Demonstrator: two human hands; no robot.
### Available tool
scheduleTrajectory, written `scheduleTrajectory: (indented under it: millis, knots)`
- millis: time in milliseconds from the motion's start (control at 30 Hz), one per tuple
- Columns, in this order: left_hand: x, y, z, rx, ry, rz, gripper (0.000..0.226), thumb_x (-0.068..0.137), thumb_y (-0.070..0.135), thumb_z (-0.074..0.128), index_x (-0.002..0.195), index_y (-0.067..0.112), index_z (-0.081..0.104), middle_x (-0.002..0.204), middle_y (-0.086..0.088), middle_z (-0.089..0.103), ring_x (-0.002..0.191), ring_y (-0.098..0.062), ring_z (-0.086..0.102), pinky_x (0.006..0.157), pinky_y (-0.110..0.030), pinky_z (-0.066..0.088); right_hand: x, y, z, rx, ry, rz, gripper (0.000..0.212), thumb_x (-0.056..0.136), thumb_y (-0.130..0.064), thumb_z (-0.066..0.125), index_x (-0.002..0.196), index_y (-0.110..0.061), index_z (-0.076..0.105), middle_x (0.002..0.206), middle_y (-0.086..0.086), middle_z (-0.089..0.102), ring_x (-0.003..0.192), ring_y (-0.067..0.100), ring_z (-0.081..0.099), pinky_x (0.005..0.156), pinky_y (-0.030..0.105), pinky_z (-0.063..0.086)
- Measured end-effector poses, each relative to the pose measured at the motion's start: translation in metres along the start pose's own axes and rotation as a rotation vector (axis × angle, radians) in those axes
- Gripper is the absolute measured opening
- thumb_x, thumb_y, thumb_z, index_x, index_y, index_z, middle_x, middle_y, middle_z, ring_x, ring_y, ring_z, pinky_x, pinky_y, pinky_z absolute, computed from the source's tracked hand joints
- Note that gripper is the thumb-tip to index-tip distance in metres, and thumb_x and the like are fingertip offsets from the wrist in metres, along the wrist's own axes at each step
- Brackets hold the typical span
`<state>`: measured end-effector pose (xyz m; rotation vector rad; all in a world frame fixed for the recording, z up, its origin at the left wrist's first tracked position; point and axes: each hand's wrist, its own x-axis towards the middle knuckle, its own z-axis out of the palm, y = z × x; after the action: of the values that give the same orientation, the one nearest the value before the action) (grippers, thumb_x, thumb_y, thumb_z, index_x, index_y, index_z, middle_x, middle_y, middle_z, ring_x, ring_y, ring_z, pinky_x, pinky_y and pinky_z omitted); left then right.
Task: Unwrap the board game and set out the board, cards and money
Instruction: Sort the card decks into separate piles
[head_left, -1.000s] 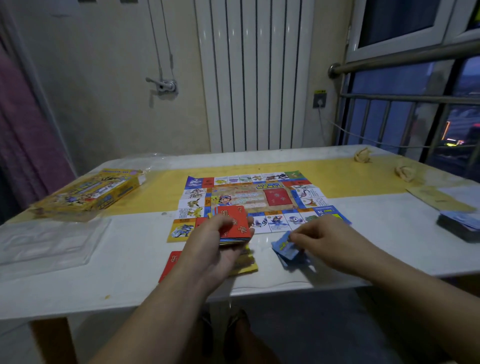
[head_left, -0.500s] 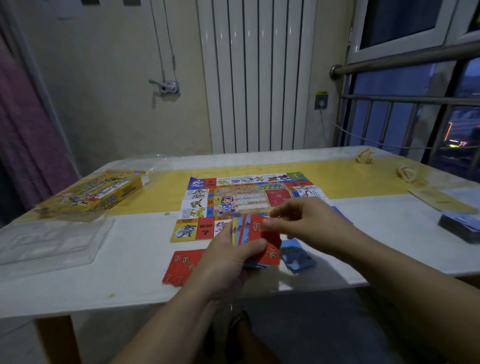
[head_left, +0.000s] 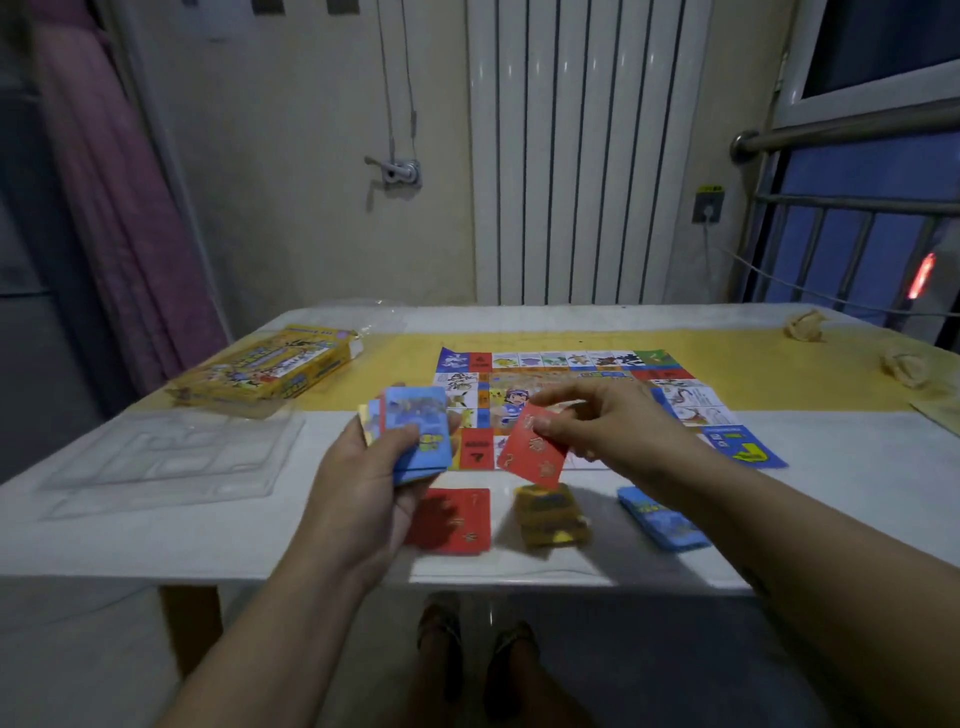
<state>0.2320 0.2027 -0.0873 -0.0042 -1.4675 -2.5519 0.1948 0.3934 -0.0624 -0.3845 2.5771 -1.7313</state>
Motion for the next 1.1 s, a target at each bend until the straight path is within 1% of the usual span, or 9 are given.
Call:
scheduleTrajectory:
  millis: [100, 200, 300, 367, 467, 600, 800, 1000, 1100]
  knots:
    - [0.006, 0.014, -0.02, 0.008, -0.01, 0.022, 0.025, 0.093, -0.005, 0.039, 0.103, 0.01, 0.057, 0.076, -0.006, 0.074, 0.071, -0.015, 0.072, 0.058, -0.022, 0.056, 0.01, -0.004, 0.033, -0.122, -0.102, -0.003, 0.017, 0.086, -0.021, 0.067, 0.103, -0.021, 0.065, 0.092, 0.005, 0.069, 0.079, 0.005, 0.064, 0.065, 0.015, 0.05]
    - [0.006, 0.016, -0.031, 0.04, 0.003, 0.021, 0.028, 0.092, -0.005, 0.042, 0.111, 0.01, 0.057, 0.087, -0.011, 0.074, 0.077, -0.018, 0.071, 0.059, -0.021, 0.056, 0.018, -0.001, 0.064, -0.275, -0.129, -0.043, 0.021, 0.086, -0.023, 0.069, 0.106, -0.021, 0.066, 0.095, 0.002, 0.064, 0.08, 0.01, 0.06, 0.064, 0.016, 0.051]
    - [0.005, 0.01, -0.039, 0.07, 0.053, -0.004, 0.032, 0.091, -0.005, 0.047, 0.119, 0.008, 0.056, 0.107, -0.02, 0.068, 0.087, -0.024, 0.068, 0.059, -0.023, 0.057, 0.021, 0.009, 0.079, -0.668, -0.081, -0.106, 0.029, 0.082, -0.04, 0.07, 0.108, -0.03, 0.065, 0.094, -0.008, 0.059, 0.095, 0.014, 0.057, 0.085, 0.035, 0.049]
    - [0.003, 0.005, -0.042, 0.06, 0.054, -0.022, 0.031, 0.09, -0.006, 0.049, 0.115, 0.011, 0.058, 0.106, -0.019, 0.069, 0.085, -0.025, 0.07, 0.063, -0.027, 0.058, 0.02, 0.013, 0.081, -0.824, -0.033, -0.153, 0.034, 0.08, -0.048, 0.069, 0.11, -0.033, 0.064, 0.104, -0.007, 0.056, 0.103, 0.014, 0.051, 0.092, 0.038, 0.042]
    - [0.0, -0.001, -0.038, 0.043, 0.033, -0.047, 0.028, 0.088, -0.007, 0.051, 0.11, 0.01, 0.059, 0.094, -0.015, 0.072, 0.075, -0.021, 0.071, 0.056, -0.028, 0.057, 0.018, 0.005, 0.074, -0.526, 0.086, -0.261, 0.022, 0.088, -0.037, 0.062, 0.108, -0.027, 0.065, 0.1, -0.009, 0.054, 0.095, 0.007, 0.051, 0.087, 0.031, 0.042]
    - [-0.006, -0.009, -0.022, 0.093, -0.025, -0.071, 0.025, 0.087, -0.007, 0.053, 0.102, 0.011, 0.061, 0.08, -0.01, 0.072, 0.065, -0.019, 0.069, 0.05, -0.027, 0.055, 0.012, -0.016, 0.064, -0.071, 0.007, -0.196, 0.019, 0.086, -0.035, 0.065, 0.09, -0.016, 0.065, 0.082, -0.005, 0.065, 0.065, 0.0, 0.056, 0.058, 0.014, 0.042]
    - [-0.011, -0.022, -0.001, 0.182, -0.065, -0.109, 0.03, 0.081, -0.002, 0.065, 0.105, 0.014, 0.058, 0.095, -0.015, 0.07, 0.078, -0.024, 0.068, 0.067, -0.036, 0.055, 0.007, -0.014, 0.034, 0.021, -0.084, -0.084, 0.014, 0.082, -0.011, 0.071, 0.069, -0.014, 0.066, 0.062, -0.002, 0.065, 0.053, 0.001, 0.056, 0.054, 0.02, 0.044]
    - [-0.018, -0.024, 0.02, 0.152, -0.143, -0.185, 0.018, 0.093, 0.011, 0.053, 0.11, 0.011, 0.057, 0.089, -0.012, 0.07, 0.065, -0.015, 0.067, 0.044, -0.021, 0.044, -0.007, -0.006, 0.007, 0.034, -0.007, -0.05, 0.011, 0.084, -0.009, 0.068, 0.076, -0.017, 0.066, 0.068, -0.006, 0.068, 0.056, -0.002, 0.06, 0.054, 0.016, 0.046]
    - [-0.018, -0.027, 0.028, 0.186, -0.169, -0.15, 0.02, 0.09, 0.008, 0.057, 0.11, 0.013, 0.058, 0.092, -0.011, 0.07, 0.067, -0.014, 0.069, 0.044, -0.019, 0.046, -0.014, -0.002, -0.003, 0.044, 0.017, -0.029, 0.007, 0.084, -0.013, 0.068, 0.083, -0.02, 0.067, 0.076, -0.005, 0.07, 0.065, 0.003, 0.062, 0.057, 0.018, 0.046]
